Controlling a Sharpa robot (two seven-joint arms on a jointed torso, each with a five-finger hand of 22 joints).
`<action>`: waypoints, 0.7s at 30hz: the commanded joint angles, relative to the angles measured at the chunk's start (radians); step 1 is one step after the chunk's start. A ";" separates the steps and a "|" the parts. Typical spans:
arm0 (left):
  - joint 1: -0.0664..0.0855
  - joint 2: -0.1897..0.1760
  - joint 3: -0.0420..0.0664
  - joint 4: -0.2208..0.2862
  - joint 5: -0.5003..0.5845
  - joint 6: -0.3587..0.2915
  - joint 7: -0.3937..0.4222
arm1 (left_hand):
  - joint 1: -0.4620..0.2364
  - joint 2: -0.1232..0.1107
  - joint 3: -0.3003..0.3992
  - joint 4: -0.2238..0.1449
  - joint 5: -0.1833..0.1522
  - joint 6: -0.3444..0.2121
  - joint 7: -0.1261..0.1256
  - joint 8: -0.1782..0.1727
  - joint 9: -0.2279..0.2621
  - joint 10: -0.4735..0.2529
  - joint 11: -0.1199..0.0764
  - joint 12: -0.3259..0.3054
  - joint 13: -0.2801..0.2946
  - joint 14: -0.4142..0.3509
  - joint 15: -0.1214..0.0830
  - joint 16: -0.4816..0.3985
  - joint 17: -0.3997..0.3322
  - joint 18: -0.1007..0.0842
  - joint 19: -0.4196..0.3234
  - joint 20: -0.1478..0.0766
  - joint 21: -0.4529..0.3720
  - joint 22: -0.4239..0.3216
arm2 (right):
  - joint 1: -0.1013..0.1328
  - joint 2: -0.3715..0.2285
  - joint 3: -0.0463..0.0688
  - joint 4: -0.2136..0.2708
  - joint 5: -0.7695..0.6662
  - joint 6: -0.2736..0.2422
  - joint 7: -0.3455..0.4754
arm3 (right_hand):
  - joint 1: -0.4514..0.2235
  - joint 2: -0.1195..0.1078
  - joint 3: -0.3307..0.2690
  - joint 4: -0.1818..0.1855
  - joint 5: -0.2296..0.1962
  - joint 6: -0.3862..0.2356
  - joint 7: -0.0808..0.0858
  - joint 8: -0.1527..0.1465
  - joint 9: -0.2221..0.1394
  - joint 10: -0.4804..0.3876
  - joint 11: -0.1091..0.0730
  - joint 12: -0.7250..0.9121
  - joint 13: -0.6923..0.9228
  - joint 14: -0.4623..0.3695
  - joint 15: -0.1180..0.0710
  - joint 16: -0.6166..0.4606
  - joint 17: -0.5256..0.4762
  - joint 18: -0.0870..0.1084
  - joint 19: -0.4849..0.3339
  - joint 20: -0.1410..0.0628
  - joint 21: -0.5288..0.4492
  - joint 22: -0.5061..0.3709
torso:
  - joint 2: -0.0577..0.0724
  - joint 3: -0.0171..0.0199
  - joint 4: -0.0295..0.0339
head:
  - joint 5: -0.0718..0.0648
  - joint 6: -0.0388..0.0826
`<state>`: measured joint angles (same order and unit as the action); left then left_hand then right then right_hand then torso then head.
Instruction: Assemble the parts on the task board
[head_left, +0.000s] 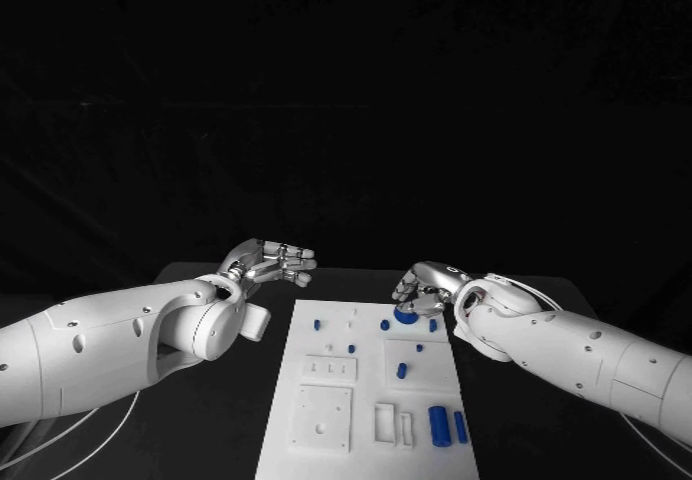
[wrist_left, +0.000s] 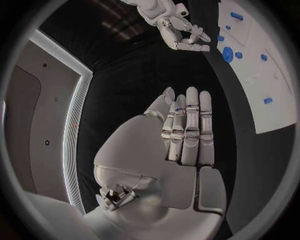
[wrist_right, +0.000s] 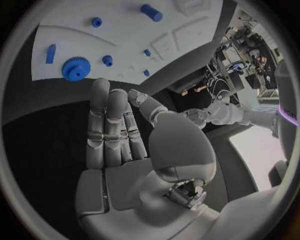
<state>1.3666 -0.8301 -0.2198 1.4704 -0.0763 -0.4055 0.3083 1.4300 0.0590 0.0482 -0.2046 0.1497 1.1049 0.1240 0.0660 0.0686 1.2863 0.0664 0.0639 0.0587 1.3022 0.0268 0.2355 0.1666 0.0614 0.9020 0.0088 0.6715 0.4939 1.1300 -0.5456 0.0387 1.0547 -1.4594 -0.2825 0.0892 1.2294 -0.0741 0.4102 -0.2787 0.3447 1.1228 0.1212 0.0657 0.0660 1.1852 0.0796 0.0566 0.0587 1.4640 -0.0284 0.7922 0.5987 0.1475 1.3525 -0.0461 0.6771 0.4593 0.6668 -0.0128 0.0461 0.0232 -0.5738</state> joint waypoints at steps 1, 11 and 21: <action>0.007 -0.007 0.005 0.026 -0.012 0.020 0.018 | -0.015 -0.001 0.000 -0.008 -0.005 -0.007 -0.001 -0.001 0.000 -0.009 0.003 -0.004 0.001 -0.008 0.002 0.005 0.001 0.013 -0.004 0.002 -0.009 -0.005 | -0.001 0.013 0.001 -0.002 -0.186 -0.039 -0.078 | 0.003 -0.014 0.007 0.000 -0.002 -0.012 0.002 -0.003 -0.001 -0.015 0.002 0.001 -0.001 0.001 0.008 0.015 -0.013 0.013 0.000 0.005 0.005 0.015 | 0.031 -0.0058 0.0182 | -0.011 0.002; 0.017 -0.013 0.013 0.051 -0.012 0.019 0.018 | -0.035 0.000 0.000 -0.019 -0.006 -0.012 0.000 -0.001 0.001 -0.017 0.006 -0.004 0.001 -0.012 0.006 0.001 -0.003 0.012 0.009 0.005 -0.039 -0.026 | -0.002 0.038 0.000 -0.009 -0.286 -0.048 -0.153 | 0.018 -0.043 -0.004 0.003 -0.030 -0.038 0.008 -0.003 -0.002 -0.050 0.012 0.001 -0.001 -0.009 0.018 0.068 -0.049 0.015 0.003 0.013 0.005 0.058 | 0.063 -0.0118 0.0314 | -0.026 0.010; 0.021 -0.012 0.015 0.058 -0.012 0.021 0.015 | -0.046 0.000 -0.004 -0.021 -0.007 -0.016 0.001 -0.001 0.001 -0.023 0.009 -0.004 0.001 -0.013 0.008 -0.001 -0.006 0.011 0.019 0.008 -0.060 -0.039 | -0.009 0.054 0.000 -0.027 -0.350 -0.019 -0.211 | 0.051 -0.054 -0.088 0.037 -0.089 -0.072 0.017 -0.004 -0.003 -0.092 0.021 0.001 -0.001 -0.020 0.024 0.107 -0.098 0.014 0.035 0.020 -0.059 0.079 | 0.084 -0.0162 0.0364 | -0.039 0.014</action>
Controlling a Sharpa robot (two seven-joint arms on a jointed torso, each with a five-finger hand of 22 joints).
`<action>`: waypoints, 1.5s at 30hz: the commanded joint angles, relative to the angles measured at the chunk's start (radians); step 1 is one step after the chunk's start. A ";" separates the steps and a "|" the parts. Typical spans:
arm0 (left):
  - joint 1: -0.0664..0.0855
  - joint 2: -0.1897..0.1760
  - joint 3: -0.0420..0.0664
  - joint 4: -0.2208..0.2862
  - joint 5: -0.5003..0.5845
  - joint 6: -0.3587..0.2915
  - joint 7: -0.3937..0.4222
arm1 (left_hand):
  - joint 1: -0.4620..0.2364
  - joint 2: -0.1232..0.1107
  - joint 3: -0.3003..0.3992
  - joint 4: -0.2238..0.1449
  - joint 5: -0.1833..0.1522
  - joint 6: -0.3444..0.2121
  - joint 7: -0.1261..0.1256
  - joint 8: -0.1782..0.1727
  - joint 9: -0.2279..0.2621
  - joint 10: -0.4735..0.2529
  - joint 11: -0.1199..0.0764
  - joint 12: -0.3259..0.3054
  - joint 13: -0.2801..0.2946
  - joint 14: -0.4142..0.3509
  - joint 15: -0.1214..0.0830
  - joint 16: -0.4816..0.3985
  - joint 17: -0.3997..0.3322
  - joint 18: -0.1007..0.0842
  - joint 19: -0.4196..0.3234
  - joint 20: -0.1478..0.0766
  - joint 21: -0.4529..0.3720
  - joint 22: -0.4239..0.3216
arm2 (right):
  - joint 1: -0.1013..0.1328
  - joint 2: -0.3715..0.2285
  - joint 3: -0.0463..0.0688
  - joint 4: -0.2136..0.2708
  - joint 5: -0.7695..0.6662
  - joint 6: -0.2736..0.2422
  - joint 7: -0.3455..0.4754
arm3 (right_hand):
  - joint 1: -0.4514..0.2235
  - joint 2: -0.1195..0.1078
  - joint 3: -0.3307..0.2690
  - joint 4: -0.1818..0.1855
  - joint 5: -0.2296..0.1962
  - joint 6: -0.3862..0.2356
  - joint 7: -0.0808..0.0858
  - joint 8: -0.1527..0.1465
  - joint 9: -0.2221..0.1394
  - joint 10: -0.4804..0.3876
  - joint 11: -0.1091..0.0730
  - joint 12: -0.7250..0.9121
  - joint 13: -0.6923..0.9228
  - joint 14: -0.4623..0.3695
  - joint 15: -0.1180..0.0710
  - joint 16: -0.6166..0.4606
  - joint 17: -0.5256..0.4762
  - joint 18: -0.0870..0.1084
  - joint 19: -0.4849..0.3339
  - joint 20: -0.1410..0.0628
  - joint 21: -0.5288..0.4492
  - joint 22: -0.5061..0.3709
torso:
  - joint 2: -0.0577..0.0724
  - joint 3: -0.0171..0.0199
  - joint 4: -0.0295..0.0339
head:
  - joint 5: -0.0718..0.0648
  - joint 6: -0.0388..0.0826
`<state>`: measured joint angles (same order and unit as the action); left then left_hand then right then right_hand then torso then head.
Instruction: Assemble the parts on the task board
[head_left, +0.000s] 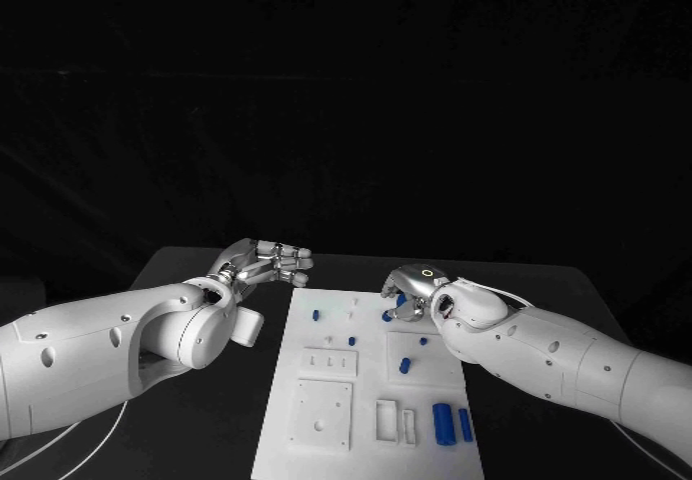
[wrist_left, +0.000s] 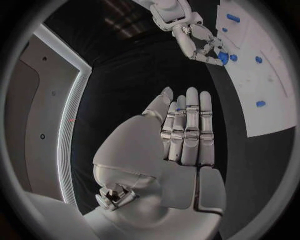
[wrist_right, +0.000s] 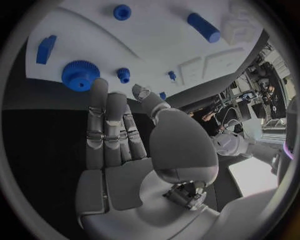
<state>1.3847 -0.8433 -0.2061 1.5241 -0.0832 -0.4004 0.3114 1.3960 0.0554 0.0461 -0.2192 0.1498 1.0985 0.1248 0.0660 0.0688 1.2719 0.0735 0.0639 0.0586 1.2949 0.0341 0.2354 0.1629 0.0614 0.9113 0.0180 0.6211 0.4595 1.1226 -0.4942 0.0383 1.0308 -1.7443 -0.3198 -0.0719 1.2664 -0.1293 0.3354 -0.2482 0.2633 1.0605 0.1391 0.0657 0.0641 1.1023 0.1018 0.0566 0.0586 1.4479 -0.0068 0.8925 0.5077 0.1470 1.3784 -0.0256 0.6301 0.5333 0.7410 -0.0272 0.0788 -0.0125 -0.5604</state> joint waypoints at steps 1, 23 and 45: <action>0.003 0.001 0.002 0.004 -0.005 0.016 0.011 | -0.012 0.004 -0.002 -0.006 -0.007 -0.010 0.001 -0.001 0.001 -0.008 0.001 -0.004 0.001 -0.006 0.001 -0.002 -0.002 0.011 0.010 -0.002 -0.010 -0.005 | -0.002 0.002 0.000 -0.004 -0.068 0.023 -0.053 | 0.016 0.001 -0.016 0.008 -0.007 -0.012 -0.001 -0.003 -0.001 -0.011 -0.001 0.001 -0.001 -0.005 0.002 0.008 -0.008 0.015 0.010 0.000 -0.015 0.007 | 0.011 -0.0021 0.0047 | -0.004 0.000; 0.008 0.000 0.003 -0.008 -0.006 0.014 0.001 | -0.016 0.004 -0.005 -0.005 -0.007 -0.013 0.001 -0.001 0.001 -0.013 0.003 -0.005 0.001 -0.007 0.002 -0.003 -0.004 0.011 0.017 -0.001 -0.022 -0.013 | -0.012 -0.001 0.000 0.011 -0.059 0.075 -0.042 | -0.022 0.011 0.080 0.010 -0.014 0.030 -0.014 -0.004 0.000 0.039 -0.013 0.000 -0.001 -0.011 -0.006 0.046 -0.026 0.008 0.035 -0.008 -0.081 0.116 | 0.038 -0.0026 0.0085 | -0.005 0.018; 0.008 0.003 0.003 -0.014 -0.007 0.017 -0.009 | -0.018 0.005 -0.004 -0.002 -0.006 -0.015 0.001 -0.001 0.000 -0.016 0.004 -0.005 0.001 -0.009 0.003 -0.005 -0.005 0.010 0.020 0.000 -0.029 -0.017 | -0.013 -0.001 0.000 0.021 -0.055 -0.022 -0.062 | -0.013 0.043 0.294 0.042 -0.131 0.147 -0.043 -0.001 0.005 0.190 -0.058 0.001 0.001 -0.012 -0.042 0.048 -0.023 -0.023 0.030 -0.045 -0.046 0.221 | 0.053 -0.0030 0.0082 | -0.002 0.029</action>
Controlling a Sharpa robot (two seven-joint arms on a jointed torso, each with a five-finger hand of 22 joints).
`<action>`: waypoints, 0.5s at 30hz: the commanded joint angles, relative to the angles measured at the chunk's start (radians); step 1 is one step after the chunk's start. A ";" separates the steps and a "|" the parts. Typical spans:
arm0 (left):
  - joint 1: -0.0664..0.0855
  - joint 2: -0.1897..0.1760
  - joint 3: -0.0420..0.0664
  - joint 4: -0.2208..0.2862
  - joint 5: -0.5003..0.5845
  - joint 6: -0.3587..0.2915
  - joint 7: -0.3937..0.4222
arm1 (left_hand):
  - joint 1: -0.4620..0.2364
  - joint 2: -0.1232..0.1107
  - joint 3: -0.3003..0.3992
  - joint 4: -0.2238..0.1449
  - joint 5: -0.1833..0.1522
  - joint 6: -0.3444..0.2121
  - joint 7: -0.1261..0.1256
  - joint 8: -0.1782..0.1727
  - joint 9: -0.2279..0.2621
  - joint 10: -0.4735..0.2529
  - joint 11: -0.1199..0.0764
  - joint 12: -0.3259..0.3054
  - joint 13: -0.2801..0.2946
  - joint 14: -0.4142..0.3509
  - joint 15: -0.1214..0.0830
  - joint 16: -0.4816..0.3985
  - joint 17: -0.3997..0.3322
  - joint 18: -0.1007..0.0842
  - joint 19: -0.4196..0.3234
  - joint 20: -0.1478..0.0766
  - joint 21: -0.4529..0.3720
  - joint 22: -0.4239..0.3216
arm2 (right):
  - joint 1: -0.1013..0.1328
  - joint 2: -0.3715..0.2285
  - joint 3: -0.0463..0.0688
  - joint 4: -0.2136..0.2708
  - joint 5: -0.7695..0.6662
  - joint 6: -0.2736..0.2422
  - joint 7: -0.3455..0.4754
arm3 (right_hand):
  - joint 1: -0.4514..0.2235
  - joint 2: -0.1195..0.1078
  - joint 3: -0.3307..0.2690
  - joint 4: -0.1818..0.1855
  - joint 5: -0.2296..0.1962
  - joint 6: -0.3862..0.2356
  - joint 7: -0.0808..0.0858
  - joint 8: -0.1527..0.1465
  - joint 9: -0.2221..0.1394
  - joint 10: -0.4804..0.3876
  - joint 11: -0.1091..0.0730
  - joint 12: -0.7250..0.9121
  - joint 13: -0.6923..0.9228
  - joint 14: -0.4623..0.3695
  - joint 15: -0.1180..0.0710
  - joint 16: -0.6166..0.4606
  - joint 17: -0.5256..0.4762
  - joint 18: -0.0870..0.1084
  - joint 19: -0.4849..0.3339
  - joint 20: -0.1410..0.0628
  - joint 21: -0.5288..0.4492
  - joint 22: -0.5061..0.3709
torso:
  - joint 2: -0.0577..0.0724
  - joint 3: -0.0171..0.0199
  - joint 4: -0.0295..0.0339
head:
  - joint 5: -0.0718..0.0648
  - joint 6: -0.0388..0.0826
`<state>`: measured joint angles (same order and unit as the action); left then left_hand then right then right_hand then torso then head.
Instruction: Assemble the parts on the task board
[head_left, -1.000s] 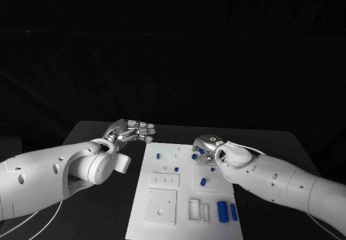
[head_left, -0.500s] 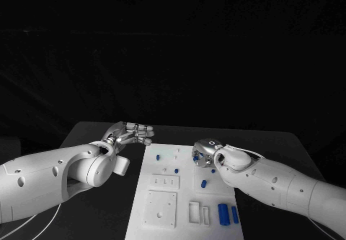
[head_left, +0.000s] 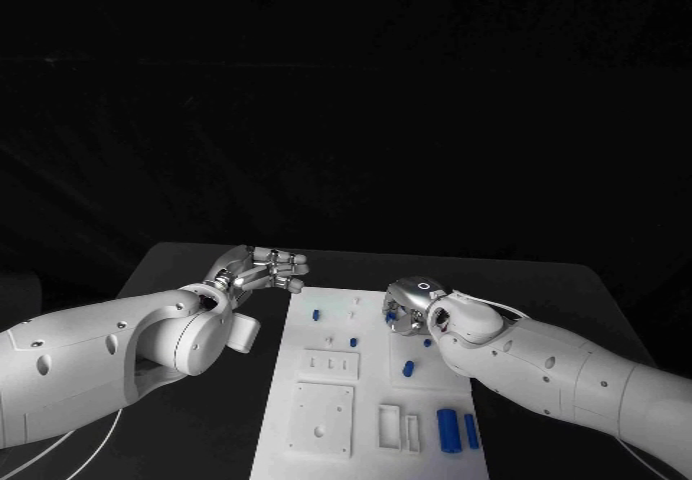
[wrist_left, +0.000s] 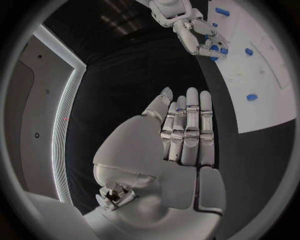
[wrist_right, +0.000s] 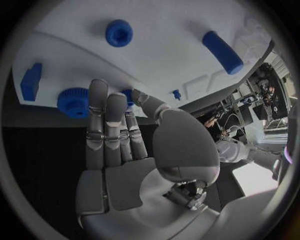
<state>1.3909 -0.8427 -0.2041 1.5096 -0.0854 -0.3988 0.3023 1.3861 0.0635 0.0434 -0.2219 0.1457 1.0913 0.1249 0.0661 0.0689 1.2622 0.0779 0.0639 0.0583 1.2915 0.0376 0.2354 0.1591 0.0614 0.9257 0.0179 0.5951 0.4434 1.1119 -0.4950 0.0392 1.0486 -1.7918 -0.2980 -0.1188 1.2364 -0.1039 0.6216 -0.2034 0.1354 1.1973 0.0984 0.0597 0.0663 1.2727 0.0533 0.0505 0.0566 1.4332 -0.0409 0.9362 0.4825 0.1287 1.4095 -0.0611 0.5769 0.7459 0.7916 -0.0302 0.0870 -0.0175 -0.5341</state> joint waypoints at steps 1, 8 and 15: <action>0.002 0.002 0.001 0.000 -0.004 0.015 0.000 | -0.008 -0.003 -0.001 0.001 -0.002 -0.008 0.001 -0.001 0.000 -0.006 -0.001 -0.005 0.001 -0.006 0.000 -0.005 -0.001 0.010 0.005 0.000 -0.003 -0.001 | -0.003 0.000 -0.001 0.005 -0.008 -0.056 -0.019 | 0.020 0.019 0.012 -0.006 -0.005 0.015 -0.003 0.004 0.003 0.024 -0.010 0.007 0.003 0.003 -0.010 0.005 0.003 -0.006 -0.003 -0.012 0.010 0.015 | 0.003 0.0000 0.0001 | 0.003 0.005; 0.002 0.002 0.001 -0.003 -0.004 0.017 -0.006 | -0.009 -0.005 -0.001 0.001 -0.003 -0.012 0.002 -0.002 0.000 -0.009 0.001 -0.005 0.001 -0.007 0.001 -0.006 -0.002 0.010 0.005 0.001 -0.006 -0.002 | -0.002 -0.001 -0.001 0.020 -0.017 -0.135 -0.047 | 0.023 0.016 0.026 -0.010 -0.020 0.026 -0.006 0.004 0.002 0.035 -0.014 0.007 0.003 0.002 -0.014 0.007 0.009 -0.007 -0.012 -0.016 0.013 0.068 | 0.006 -0.0004 -0.0012 | 0.005 0.012; 0.002 0.002 0.001 -0.003 -0.004 0.017 -0.009 | -0.009 -0.005 -0.001 0.001 -0.003 -0.013 0.002 -0.001 0.000 -0.010 0.001 -0.005 0.001 -0.008 0.001 -0.007 -0.002 0.010 0.005 0.001 -0.007 -0.003 | 0.007 0.012 0.000 0.032 -0.045 -0.190 -0.086 | 0.028 0.009 0.033 -0.007 -0.028 0.029 -0.006 0.004 0.001 0.037 -0.014 0.007 0.003 0.002 -0.013 0.008 0.010 -0.007 -0.008 -0.016 0.000 0.098 | 0.008 -0.0013 0.0008 | 0.008 0.020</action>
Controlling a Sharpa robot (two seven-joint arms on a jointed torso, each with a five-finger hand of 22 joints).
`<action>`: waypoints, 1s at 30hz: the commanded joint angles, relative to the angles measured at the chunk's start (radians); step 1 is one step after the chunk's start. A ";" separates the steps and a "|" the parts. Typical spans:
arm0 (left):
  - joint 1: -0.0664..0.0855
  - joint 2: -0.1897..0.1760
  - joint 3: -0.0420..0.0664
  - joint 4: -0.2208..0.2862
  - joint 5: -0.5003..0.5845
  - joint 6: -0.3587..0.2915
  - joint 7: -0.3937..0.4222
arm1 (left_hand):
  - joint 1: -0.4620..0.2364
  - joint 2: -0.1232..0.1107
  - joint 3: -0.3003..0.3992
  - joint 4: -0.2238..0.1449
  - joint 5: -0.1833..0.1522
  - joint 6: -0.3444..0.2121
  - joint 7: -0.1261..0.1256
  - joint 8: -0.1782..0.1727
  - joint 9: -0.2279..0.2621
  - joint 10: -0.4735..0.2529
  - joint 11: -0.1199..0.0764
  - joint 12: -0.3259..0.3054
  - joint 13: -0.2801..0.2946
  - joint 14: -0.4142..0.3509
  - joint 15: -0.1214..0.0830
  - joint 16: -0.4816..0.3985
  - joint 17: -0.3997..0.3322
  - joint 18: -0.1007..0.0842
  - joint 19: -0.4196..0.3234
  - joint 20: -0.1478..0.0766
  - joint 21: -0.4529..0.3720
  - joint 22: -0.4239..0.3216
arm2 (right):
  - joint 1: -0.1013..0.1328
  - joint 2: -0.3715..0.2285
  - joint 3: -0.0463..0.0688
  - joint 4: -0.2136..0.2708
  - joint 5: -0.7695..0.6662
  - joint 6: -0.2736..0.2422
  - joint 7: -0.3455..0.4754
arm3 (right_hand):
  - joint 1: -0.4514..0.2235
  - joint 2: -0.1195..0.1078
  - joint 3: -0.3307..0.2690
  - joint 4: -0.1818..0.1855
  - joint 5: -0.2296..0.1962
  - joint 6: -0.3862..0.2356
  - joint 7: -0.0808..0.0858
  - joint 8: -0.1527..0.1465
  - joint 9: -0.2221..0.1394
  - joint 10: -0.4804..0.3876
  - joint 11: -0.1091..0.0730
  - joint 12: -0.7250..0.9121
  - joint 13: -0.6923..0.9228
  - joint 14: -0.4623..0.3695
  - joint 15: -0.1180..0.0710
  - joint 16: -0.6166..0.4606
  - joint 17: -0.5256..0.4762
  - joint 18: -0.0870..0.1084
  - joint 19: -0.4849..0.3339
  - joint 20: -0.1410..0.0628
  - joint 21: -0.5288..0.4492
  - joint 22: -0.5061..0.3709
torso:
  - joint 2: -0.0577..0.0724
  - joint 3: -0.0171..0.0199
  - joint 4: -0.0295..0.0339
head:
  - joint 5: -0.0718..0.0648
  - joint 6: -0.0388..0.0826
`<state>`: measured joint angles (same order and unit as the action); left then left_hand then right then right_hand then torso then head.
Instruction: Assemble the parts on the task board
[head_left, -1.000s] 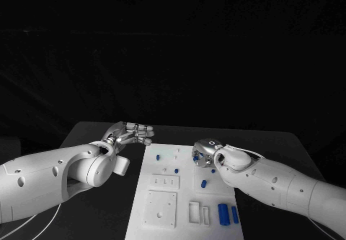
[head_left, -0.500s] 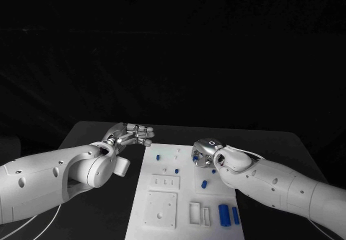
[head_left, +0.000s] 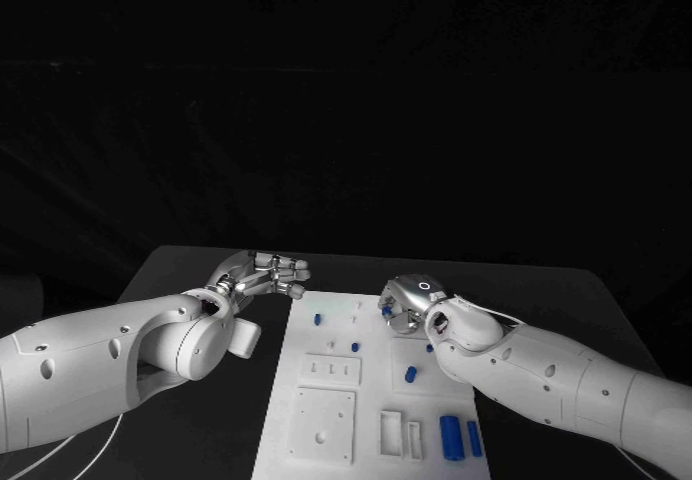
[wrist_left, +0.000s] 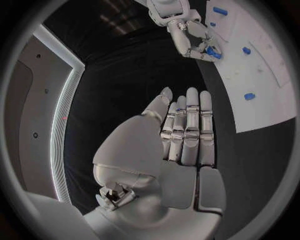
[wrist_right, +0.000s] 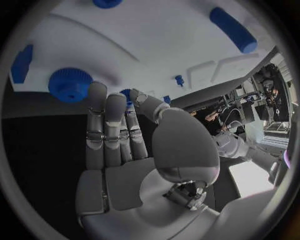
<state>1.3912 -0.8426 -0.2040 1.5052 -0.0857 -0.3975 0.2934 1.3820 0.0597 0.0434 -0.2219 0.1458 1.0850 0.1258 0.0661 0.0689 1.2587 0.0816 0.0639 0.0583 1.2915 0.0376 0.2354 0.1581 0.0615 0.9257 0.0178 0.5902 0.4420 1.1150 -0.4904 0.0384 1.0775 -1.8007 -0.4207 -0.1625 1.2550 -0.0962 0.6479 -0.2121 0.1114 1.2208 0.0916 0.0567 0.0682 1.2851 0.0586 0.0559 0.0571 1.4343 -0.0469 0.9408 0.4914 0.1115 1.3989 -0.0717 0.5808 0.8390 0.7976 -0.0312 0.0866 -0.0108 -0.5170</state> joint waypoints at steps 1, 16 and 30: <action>0.002 0.002 0.001 0.001 -0.004 0.016 0.000 | -0.004 -0.002 -0.001 0.001 -0.003 -0.006 0.001 -0.001 0.000 -0.007 -0.003 -0.005 0.001 -0.008 0.001 -0.007 -0.001 0.010 0.005 0.001 -0.002 -0.001 | 0.006 0.015 0.000 0.001 -0.041 -0.073 -0.049 | 0.010 0.000 0.007 0.003 -0.007 0.006 0.000 0.006 -0.001 0.024 -0.019 0.002 0.003 0.002 -0.007 0.004 0.002 0.010 0.003 -0.005 -0.007 0.009 | 0.003 -0.0012 0.0022 | 0.001 0.005; 0.005 0.018 0.001 -0.003 -0.004 0.016 -0.003 | -0.006 -0.003 0.000 0.003 -0.003 -0.010 0.002 -0.001 0.000 -0.009 -0.002 -0.005 0.001 -0.009 0.002 -0.009 -0.003 0.010 0.006 0.003 -0.008 -0.004 | 0.016 0.101 0.000 -0.044 -0.064 -0.070 -0.069 | 0.012 -0.004 0.012 0.004 -0.004 0.006 0.000 0.007 -0.001 0.023 -0.019 0.002 0.003 0.001 -0.007 0.005 -0.001 0.010 0.019 -0.005 -0.055 0.073 | 0.006 -0.0038 0.0079 | 0.013 0.011; 0.019 0.025 0.001 0.002 -0.005 0.016 -0.005 | -0.006 -0.003 0.000 0.003 -0.003 -0.010 0.002 -0.001 0.000 -0.009 -0.002 -0.005 0.001 -0.009 0.002 -0.009 -0.003 0.010 0.006 0.003 -0.008 -0.004 | 0.016 0.141 0.000 -0.079 -0.076 -0.061 -0.083 | 0.010 -0.003 0.012 0.003 -0.001 0.006 0.000 0.007 -0.001 0.022 -0.019 0.002 0.003 0.002 -0.007 0.004 -0.004 0.010 0.026 -0.005 -0.075 0.096 | 0.016 -0.0160 0.0265 | 0.008 0.013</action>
<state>1.4065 -0.8201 -0.2040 1.5030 -0.0860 -0.3954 0.2854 1.3821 0.0598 0.0434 -0.2219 0.1458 1.0816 0.1295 0.0661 0.0690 1.2558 0.0786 0.0639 0.0583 1.2879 0.0412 0.2313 0.1561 0.0614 0.9256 0.0179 0.5863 0.4385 1.1305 -0.3528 0.0388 1.0019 -1.8559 -0.4832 -0.2346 1.2612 -0.1003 0.6558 -0.2099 0.1085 1.2202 0.0920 0.0607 0.0675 1.2850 0.0585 0.0518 0.0573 1.4346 -0.0465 0.9408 0.4883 0.1099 1.4153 -0.0767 0.5108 0.9340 0.8102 -0.0435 0.1077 -0.0014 -0.5059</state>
